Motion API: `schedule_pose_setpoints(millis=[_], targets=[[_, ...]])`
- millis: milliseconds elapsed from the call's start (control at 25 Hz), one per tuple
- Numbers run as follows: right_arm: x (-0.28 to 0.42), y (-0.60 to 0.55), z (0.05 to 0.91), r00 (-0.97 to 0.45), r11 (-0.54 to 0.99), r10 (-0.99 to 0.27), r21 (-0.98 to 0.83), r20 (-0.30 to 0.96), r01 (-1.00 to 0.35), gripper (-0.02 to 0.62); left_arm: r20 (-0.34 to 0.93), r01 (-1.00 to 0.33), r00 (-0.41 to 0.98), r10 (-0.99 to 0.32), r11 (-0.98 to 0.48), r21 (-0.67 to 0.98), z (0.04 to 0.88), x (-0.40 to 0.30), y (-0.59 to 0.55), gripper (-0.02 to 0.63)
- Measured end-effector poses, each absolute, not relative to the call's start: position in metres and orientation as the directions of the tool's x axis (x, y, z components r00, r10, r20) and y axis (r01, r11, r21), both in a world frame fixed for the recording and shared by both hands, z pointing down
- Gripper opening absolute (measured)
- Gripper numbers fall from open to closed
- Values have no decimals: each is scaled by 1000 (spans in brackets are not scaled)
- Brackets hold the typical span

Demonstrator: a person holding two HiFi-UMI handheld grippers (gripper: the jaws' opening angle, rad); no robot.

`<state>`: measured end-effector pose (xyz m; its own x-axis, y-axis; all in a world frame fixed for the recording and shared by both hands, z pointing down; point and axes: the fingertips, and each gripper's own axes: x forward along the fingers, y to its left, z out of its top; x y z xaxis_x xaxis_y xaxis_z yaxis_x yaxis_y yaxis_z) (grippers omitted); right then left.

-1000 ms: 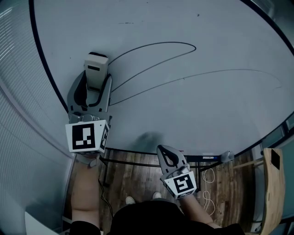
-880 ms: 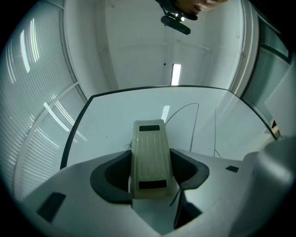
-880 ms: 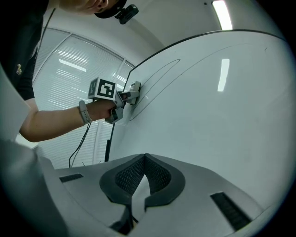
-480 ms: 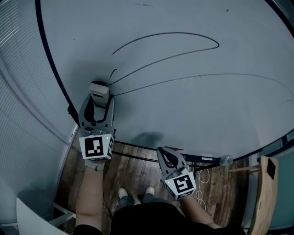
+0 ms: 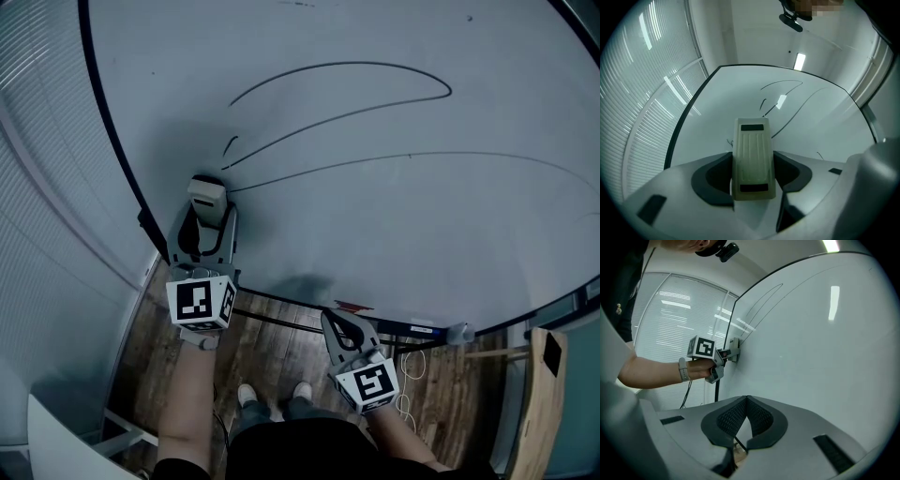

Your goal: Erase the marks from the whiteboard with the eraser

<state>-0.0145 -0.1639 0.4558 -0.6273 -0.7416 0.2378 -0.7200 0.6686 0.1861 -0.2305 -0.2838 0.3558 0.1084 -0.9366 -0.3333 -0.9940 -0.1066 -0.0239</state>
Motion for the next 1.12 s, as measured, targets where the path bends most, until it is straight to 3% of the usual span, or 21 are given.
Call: schedule_pose_setpoints(millis=[320,600,960,1120], targets=[[-8,-172,441,-640,670,-742,189,198,-718,26,-309,-990,139,-941,-131,-47,347,-225,-286,259],[-9,-175,432,-663,687,-727,200,181,-699,26,-489,-980,195,-850,-148,-134,271,-202,-274,261],[-2,-178,409,-667,676,-735,208,122,-707,26,-582,-969,195,-789,-63,-239,151,-209,-273,261],[-2,-180,406,-668,676,-735,200,114,-710,26,-608,-957,210,-765,-34,-289,137,-210,-272,261]])
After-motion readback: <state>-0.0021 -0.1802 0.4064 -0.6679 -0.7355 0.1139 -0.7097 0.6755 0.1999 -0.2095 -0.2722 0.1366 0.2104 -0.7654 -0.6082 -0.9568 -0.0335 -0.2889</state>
